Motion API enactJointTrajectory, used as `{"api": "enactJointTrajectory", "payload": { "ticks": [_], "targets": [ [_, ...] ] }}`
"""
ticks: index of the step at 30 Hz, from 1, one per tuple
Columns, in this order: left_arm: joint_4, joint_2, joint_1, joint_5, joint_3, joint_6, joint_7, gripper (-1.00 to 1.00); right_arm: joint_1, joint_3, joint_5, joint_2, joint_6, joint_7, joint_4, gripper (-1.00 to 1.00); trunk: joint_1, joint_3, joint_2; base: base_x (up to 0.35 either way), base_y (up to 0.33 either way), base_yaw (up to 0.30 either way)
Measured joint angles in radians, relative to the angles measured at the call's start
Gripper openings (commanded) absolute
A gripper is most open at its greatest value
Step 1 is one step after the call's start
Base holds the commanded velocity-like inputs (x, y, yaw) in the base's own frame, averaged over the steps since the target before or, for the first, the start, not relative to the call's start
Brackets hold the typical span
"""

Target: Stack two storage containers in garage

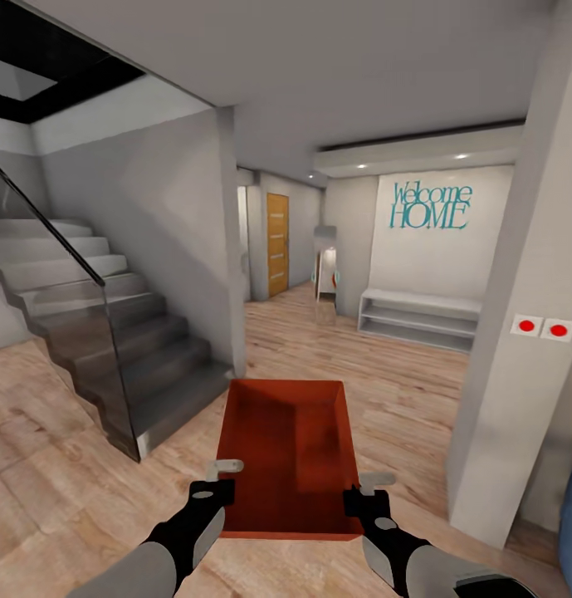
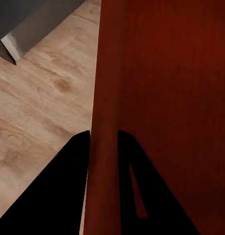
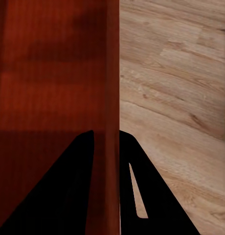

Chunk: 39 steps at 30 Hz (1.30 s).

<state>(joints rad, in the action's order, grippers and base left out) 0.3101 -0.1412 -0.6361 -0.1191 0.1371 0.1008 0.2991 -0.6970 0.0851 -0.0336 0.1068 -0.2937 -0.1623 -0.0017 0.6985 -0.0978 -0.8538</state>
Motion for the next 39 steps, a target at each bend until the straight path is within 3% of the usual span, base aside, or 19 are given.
{"api": "enactJointTrajectory", "payload": {
  "ticks": [25,39],
  "targets": [
    [-0.001,0.000,0.000,0.001,-0.002,0.000,-0.001,-1.00,0.000,-0.002,0.004,0.000,0.002,-0.001,0.000,-1.00,0.000,0.000,0.000,0.317,0.000,-0.002],
    [-0.001,0.000,0.000,0.000,-0.002,0.000,-0.001,-1.00,0.000,0.000,0.001,0.000,0.002,-0.001,0.000,-1.00,0.000,0.004,0.000,0.319,0.000,-0.127]
  ]
}}
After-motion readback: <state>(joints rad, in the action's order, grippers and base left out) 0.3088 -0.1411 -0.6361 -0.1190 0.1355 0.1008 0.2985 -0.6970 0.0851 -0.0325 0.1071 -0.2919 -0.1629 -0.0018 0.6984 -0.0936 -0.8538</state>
